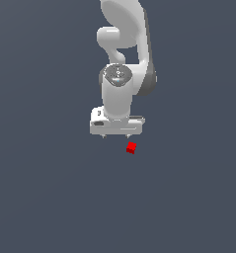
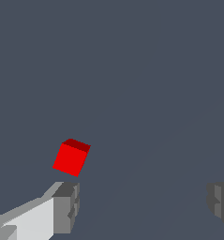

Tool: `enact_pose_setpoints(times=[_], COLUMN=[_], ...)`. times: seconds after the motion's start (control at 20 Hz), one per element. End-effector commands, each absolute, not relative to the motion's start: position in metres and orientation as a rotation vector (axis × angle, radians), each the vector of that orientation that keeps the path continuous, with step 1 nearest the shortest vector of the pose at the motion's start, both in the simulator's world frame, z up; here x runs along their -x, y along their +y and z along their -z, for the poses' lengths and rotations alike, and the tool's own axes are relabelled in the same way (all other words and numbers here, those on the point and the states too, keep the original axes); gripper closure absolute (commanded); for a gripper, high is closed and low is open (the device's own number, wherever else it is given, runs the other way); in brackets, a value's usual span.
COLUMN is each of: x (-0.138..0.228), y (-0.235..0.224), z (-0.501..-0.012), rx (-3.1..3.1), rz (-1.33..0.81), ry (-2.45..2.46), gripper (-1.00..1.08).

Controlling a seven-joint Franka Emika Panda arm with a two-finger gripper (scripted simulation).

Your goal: Lift up the red cube by 0.2 meters.

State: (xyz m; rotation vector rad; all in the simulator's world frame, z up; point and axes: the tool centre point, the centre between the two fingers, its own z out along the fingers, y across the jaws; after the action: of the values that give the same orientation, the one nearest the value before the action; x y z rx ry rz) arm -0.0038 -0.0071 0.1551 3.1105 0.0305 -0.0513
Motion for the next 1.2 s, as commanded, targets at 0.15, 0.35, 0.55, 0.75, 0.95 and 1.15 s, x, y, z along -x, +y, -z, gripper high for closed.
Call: enact_pose_setpoints(times=[0.15,0.35,0.55,0.75,0.95,1.15], x=[0.004,0.007,0.011,0.016,0.021,0.024], y=[-0.006,-0.002,0.006,0.017,0.033,0.048], z=[-0.153,-0.145,-0.131,-0.11,-0.083,-0.058], rx=[-3.111,-3.113,-3.115,-3.116,-3.114,-3.108], rz=[0.051,0.048,0.043,0.035,0.025,0.015], ry=[0.023,-0.012,-0.074,-0.163,-0.28,-0.388], gripper=[-0.92,-0.92,-0.92,-0.92,-0.92,-0.92])
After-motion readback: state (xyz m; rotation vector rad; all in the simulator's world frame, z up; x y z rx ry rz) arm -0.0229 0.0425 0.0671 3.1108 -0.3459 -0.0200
